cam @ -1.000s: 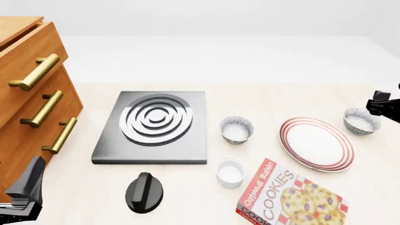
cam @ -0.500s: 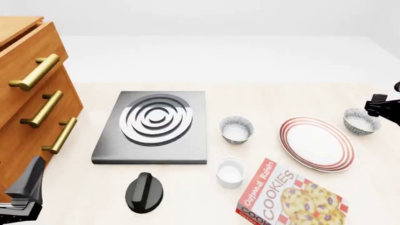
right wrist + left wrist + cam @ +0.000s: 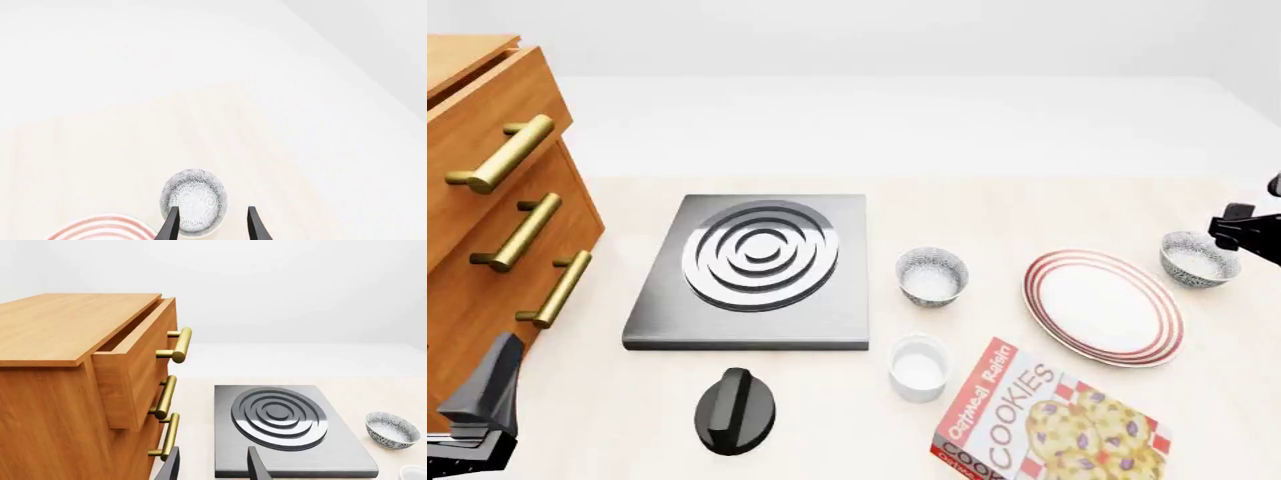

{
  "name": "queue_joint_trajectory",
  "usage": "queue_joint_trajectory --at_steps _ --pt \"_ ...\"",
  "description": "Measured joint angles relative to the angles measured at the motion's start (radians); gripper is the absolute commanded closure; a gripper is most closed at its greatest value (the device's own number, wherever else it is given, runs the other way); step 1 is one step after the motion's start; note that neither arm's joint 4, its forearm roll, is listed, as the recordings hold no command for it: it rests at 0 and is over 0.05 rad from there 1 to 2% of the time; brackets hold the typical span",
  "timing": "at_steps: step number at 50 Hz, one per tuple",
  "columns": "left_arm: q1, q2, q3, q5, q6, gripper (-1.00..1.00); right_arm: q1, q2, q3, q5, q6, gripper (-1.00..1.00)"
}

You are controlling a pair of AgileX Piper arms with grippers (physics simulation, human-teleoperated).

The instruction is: Pick the akita bowl next to the plate and place it on the plate.

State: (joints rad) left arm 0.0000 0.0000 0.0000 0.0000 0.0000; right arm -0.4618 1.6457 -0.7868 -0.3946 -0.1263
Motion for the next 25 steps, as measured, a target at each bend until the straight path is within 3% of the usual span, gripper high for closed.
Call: queue_joint_trajectory --at_steps 25 --pt "0.0 0.0 0.0 0.0 0.0 -1.0 -0.016 0.08 -0.086 0.057 -0.001 -1.0"
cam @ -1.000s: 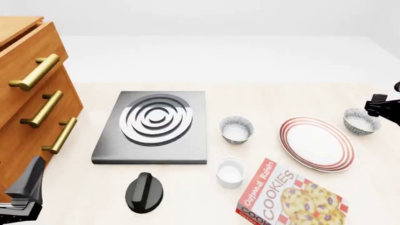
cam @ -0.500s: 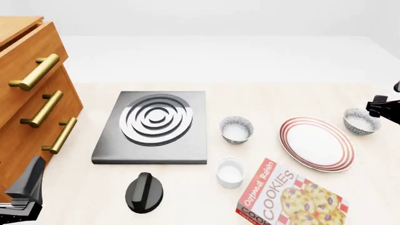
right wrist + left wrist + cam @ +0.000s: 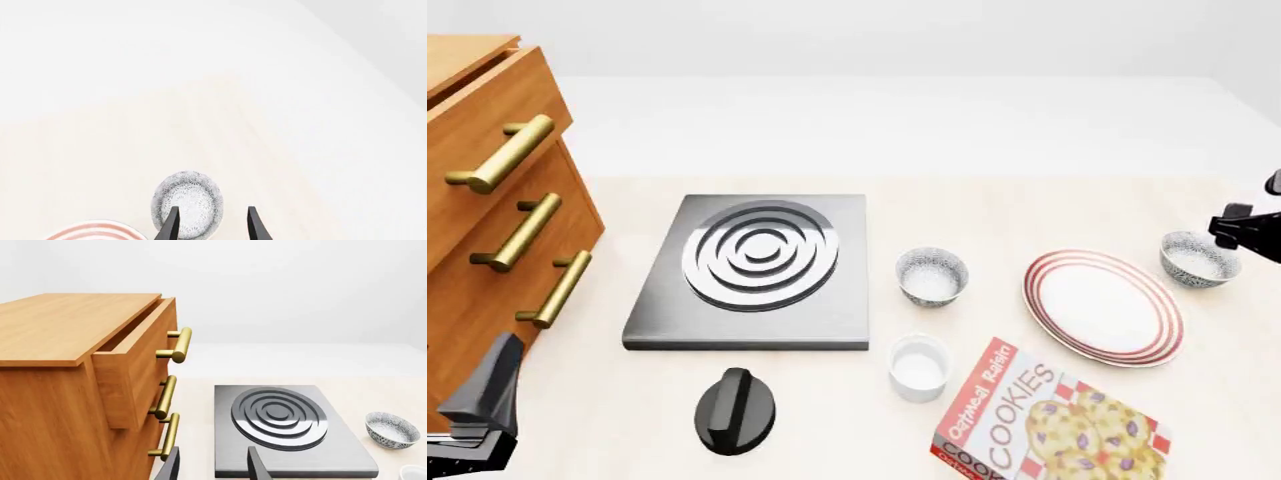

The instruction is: Pick the akita bowl next to the plate and place it on the plate.

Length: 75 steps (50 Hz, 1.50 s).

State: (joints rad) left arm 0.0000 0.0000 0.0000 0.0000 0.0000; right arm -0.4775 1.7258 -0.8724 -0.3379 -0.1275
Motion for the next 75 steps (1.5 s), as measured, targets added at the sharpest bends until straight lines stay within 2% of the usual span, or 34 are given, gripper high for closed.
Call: queue_joint_trajectory --at_steps 39,75 --pt "0.0 0.0 0.0 0.0 0.0 -1.0 -0.041 0.143 -0.069 0.024 0.003 -1.0" --pt "0.0 0.0 0.0 0.0 0.0 -1.0 -0.039 0.246 -0.137 0.062 0.025 -1.0"
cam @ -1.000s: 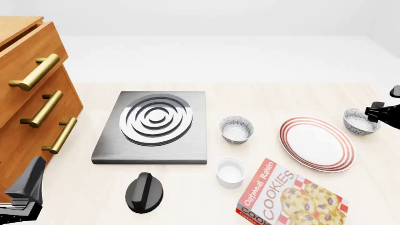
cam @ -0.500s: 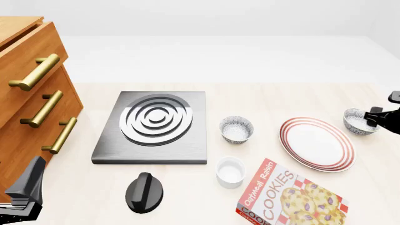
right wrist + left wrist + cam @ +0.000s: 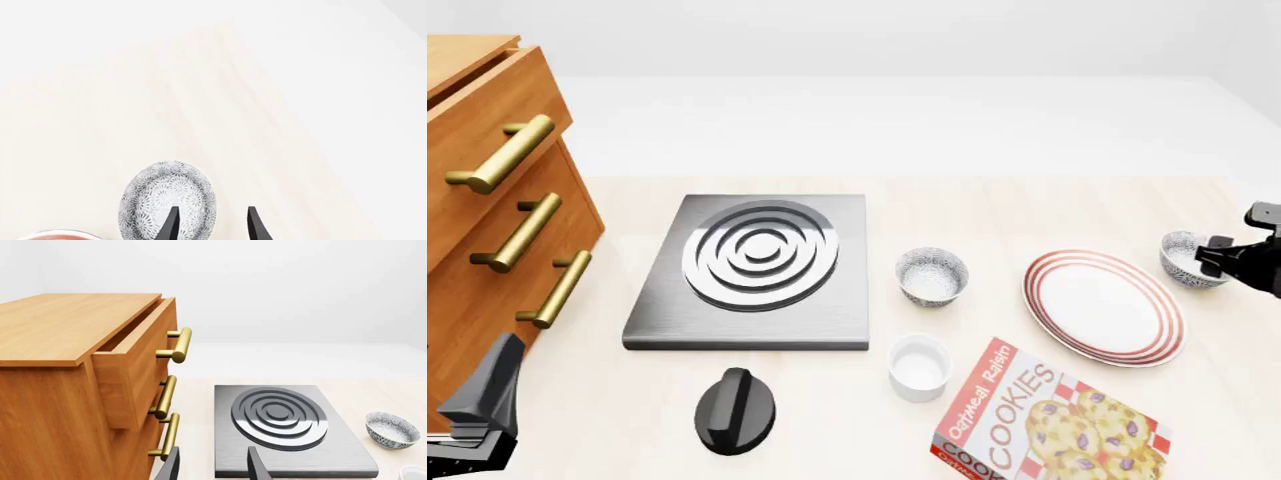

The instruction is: Pick the akita bowl next to the plate and place it on the plate.

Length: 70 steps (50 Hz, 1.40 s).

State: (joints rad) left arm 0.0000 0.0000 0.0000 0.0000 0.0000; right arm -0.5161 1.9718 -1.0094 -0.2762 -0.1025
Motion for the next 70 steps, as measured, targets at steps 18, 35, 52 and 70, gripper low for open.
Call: queue_joint_trajectory --at_steps 18,35,52,70 --pt "0.0 0.0 0.0 0.0 0.0 -1.0 -0.002 0.058 -0.036 0.012 0.01 -1.0" --pt "0.0 0.0 0.0 0.0 0.0 -1.0 0.017 0.091 -0.048 0.015 0.031 1.0" --pt "0.0 0.0 0.0 0.0 0.0 -1.0 0.026 0.086 -0.056 0.005 0.024 1.0" --pt "0.0 0.0 0.0 0.0 0.0 -1.0 0.038 0.058 -0.043 0.013 0.04 1.0"
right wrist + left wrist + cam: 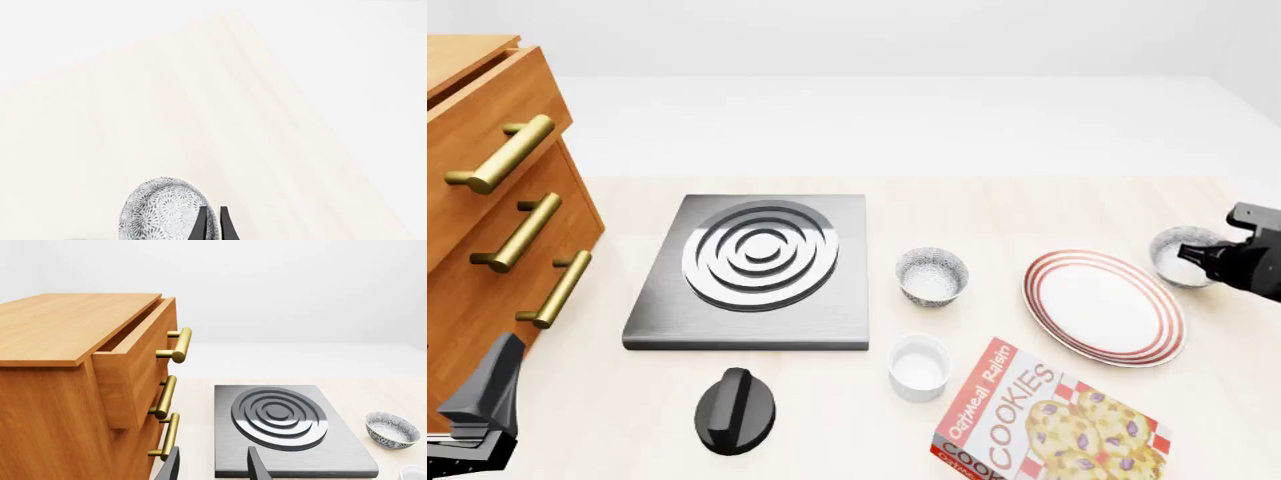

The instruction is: Pick the akita bowl next to the plate and place it on the plate.

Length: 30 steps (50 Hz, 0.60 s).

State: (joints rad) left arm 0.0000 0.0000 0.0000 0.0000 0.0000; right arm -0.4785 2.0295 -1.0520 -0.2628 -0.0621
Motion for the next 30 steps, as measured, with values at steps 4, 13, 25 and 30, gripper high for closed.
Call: queue_joint_trajectory --at_steps 4,13,25,30 --pt "0.0 0.0 0.0 0.0 0.0 -1.0 0.003 -0.007 0.003 0.005 0.007 1.0" --pt "0.0 0.0 0.0 0.0 0.0 -1.0 0.003 -0.023 0.01 0.016 0.021 1.0" --pt "0.0 0.0 0.0 0.0 0.0 -1.0 -0.006 -0.046 0.022 0.023 0.03 1.0" --pt "0.0 0.0 0.0 0.0 0.0 -1.0 -0.012 -0.063 0.029 0.024 0.036 1.0"
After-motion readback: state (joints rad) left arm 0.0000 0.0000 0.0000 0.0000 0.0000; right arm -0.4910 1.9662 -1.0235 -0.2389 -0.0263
